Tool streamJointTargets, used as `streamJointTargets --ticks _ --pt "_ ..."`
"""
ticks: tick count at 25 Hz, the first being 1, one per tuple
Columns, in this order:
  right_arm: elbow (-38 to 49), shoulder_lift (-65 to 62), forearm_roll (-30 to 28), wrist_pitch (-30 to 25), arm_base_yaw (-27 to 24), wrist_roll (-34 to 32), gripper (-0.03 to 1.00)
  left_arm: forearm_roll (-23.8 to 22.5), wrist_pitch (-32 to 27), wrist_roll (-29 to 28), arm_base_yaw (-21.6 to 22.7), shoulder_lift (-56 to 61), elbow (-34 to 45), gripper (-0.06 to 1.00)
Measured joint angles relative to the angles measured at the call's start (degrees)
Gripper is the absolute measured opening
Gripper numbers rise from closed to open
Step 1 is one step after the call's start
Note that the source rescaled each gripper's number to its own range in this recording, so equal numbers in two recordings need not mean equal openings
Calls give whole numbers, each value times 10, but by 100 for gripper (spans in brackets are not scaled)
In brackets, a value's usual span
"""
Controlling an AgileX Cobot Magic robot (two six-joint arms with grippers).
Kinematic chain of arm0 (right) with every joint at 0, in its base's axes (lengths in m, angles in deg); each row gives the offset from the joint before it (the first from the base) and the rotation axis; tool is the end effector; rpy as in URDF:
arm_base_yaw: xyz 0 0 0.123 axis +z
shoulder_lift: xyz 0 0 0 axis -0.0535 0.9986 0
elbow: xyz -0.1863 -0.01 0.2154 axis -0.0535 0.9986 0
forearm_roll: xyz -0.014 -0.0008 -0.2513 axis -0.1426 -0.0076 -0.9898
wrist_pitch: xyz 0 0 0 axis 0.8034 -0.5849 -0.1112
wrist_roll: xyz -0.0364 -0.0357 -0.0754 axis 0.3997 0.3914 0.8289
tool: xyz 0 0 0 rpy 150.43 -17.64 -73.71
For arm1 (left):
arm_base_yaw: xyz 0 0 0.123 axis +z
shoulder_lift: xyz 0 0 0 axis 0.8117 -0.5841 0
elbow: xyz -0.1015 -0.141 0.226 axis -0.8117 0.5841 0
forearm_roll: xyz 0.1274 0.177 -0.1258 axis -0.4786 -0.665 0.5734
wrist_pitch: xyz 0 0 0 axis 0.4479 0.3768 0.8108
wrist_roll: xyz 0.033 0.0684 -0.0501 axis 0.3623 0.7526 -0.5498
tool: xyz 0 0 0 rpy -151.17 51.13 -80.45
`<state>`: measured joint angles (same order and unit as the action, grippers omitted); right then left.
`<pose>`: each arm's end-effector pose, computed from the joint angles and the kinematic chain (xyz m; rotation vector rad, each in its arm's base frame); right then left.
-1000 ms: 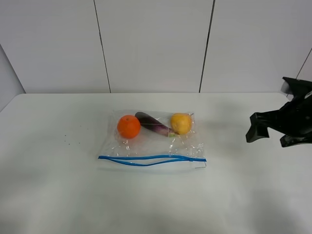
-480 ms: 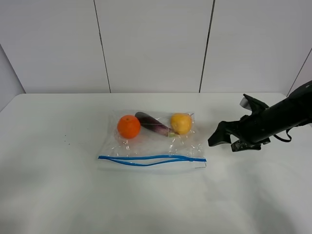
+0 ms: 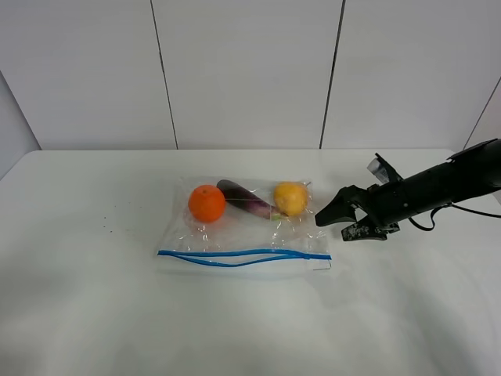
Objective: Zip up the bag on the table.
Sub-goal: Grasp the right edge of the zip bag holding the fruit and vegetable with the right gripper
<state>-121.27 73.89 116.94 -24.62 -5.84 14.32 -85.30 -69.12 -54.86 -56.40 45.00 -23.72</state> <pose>0.3449 0.0496 0.1202 -0.2015 2.6691 1.1297 -0.0051 0.0052 0.2764 0.0355 2.0393 0.0506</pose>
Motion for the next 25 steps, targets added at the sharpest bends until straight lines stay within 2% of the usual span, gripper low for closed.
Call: streamJointTargets --ticks 4,13,21,25 --pt "-8 29 5 -31 0 18 93 0 0 0 0 0 0 100" --pt "-9 68 46 -59 0 52 90 0 0 0 0 0 0 100" --pt "-10 72 45 -60 0 46 65 0 0 0 0 0 0 100" --pt "-10 72 40 -60 0 42 60 0 0 0 0 0 0 100"
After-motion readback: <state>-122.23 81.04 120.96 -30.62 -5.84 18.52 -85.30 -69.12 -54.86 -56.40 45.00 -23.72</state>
